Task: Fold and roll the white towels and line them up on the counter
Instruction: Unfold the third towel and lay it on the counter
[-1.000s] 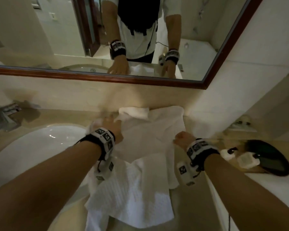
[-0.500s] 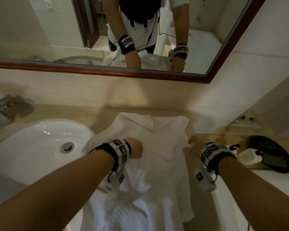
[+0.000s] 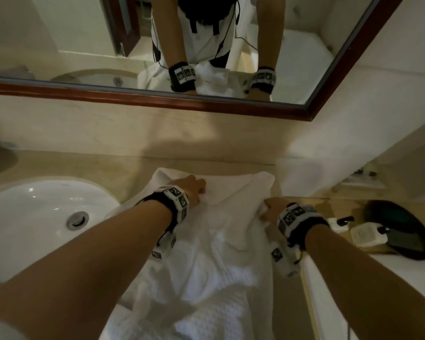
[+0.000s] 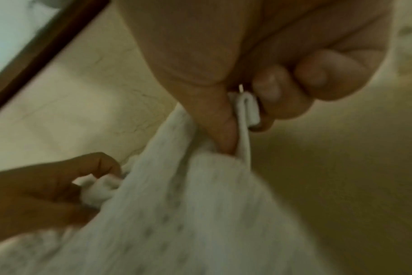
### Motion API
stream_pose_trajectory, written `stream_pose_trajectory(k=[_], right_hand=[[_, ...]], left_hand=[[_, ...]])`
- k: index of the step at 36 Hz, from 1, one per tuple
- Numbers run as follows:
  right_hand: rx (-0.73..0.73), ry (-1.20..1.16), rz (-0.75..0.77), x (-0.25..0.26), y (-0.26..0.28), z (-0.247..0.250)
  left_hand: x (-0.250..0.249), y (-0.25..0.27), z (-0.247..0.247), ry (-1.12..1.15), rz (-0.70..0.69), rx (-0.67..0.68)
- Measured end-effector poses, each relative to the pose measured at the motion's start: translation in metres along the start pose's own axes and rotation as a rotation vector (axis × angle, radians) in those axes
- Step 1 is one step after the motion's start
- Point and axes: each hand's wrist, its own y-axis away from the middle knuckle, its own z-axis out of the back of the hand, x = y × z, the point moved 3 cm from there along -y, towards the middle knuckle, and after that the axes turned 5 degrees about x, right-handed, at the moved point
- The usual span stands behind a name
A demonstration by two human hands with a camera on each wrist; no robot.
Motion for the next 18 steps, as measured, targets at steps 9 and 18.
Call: stream_pose_trajectory(k=[9,18], right_hand=[[-0.525,-0.324,-0.180,-0.058,0.046,0.149],[-0.465,-0.510,-0.118,0.032,0.017,0.092]], left_hand=[[0.076,0.026,0.094,0.271,0.204,-0.347],[0.069,0.046,0.063,0.246,0.359,-0.428]])
